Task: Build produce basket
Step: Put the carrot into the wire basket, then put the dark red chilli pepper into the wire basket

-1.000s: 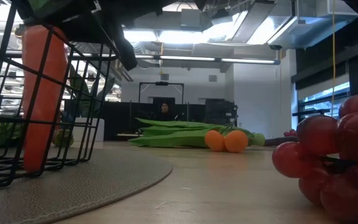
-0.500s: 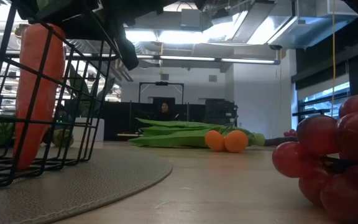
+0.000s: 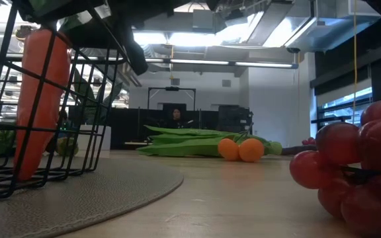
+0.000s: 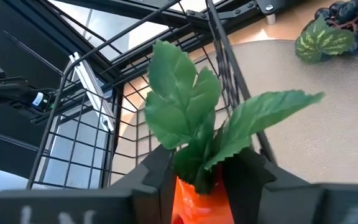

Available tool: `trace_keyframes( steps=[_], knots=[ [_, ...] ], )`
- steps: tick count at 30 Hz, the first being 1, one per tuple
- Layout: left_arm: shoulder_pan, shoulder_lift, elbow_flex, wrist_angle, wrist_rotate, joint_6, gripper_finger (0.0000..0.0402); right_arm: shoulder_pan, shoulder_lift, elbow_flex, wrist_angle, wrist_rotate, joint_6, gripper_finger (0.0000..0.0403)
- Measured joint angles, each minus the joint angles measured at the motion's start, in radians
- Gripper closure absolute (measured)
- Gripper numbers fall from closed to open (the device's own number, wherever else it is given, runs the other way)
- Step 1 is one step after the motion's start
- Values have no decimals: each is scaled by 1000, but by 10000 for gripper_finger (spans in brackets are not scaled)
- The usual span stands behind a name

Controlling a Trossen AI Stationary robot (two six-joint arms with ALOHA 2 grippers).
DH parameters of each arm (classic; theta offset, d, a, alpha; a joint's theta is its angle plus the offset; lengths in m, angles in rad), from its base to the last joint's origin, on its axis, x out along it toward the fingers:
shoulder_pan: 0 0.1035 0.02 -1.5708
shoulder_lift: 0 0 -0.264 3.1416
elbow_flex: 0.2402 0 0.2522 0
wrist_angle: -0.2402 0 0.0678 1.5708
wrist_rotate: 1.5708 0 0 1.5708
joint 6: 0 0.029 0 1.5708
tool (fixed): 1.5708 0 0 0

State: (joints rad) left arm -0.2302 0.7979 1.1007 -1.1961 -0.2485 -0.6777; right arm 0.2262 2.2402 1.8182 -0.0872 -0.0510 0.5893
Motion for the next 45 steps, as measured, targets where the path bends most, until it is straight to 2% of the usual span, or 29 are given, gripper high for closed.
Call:
trace_keyframes(
  steps=[13, 18, 30, 34, 39, 45],
  knots=[
    [0, 0, 0, 0, 0, 0, 317, -8, -28, -1, -24, -20, -111, 295],
    [0, 0, 0, -1, 0, 0, 317, -10, -43, 0, -99, 53, -140, 295],
    [0, 0, 0, -9, 0, -6, 317, -37, -84, 0, -147, 59, -205, 295],
    [1, 0, 0, -42, -4, -51, 317, -47, -117, 0, -219, 72, -235, 295],
    [1, 0, 0, -85, -47, -149, 317, -62, -168, 0, -304, 156, -262, 295],
    [1, 0, 0, -108, -90, -291, 317, -96, -192, -1, -358, 163, -225, 295]
  ],
)
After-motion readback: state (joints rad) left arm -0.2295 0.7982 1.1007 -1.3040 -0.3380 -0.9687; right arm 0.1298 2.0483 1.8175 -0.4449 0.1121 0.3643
